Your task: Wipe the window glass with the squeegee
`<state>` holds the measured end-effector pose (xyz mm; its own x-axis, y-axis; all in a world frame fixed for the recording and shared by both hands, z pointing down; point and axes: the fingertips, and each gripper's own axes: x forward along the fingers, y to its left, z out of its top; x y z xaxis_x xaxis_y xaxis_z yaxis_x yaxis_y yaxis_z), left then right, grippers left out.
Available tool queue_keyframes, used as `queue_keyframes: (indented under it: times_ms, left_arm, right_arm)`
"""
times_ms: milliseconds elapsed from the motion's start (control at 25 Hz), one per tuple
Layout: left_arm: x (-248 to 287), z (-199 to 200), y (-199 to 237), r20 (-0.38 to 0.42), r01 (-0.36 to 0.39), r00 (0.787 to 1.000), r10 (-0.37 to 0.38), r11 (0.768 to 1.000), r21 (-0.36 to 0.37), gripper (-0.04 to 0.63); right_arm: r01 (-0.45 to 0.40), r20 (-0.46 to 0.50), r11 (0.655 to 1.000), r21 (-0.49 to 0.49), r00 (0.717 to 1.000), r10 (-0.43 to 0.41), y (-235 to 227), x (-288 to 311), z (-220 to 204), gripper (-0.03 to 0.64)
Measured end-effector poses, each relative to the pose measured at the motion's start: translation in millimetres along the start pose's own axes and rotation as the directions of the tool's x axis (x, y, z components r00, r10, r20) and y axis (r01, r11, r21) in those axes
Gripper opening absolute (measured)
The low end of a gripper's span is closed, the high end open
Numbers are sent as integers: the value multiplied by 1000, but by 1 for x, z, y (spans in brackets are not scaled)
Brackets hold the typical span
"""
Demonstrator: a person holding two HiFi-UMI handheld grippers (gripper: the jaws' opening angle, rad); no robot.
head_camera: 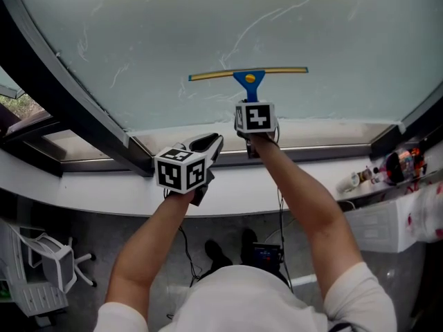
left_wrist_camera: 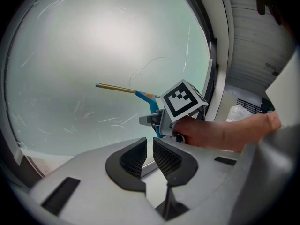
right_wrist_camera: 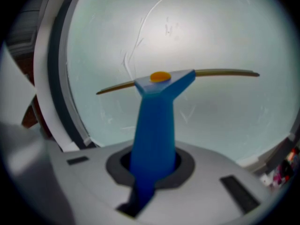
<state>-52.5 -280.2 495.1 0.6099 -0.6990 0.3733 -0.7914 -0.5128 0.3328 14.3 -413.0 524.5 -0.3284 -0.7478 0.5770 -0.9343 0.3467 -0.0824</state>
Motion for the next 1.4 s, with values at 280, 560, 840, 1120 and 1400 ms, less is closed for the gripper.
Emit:
queue_keyframes:
  times_ms: [280,560,840,1120,1400]
  left_arm:
    - [7,-18,8,-26,-2,1000,2,1000,-26,66]
    - [14,-34,15,-51,-4,999,2,999,-47,66]
    - [22,-48,18,-74,-2,997,-2,998,-60,66]
    - [29,-61,22,-90,-1,996,-6,997,-75,66]
    - [35,-78,28,-113,0,993,-11,995,-98,66]
  right_arm:
    - [-1,-28,1000,8,1000,1,-2,14,-21,43]
    - [8,-45,1000,11,999,-7,-6,27,-40,40]
    - [17,-69,1000,-1,997,-17,-10,38,-61,38]
    - [3,-85,1000,9,996,-3,-7,48,-78,38]
    - [-14,-93,999,33,996,17,-1,61,-94,37]
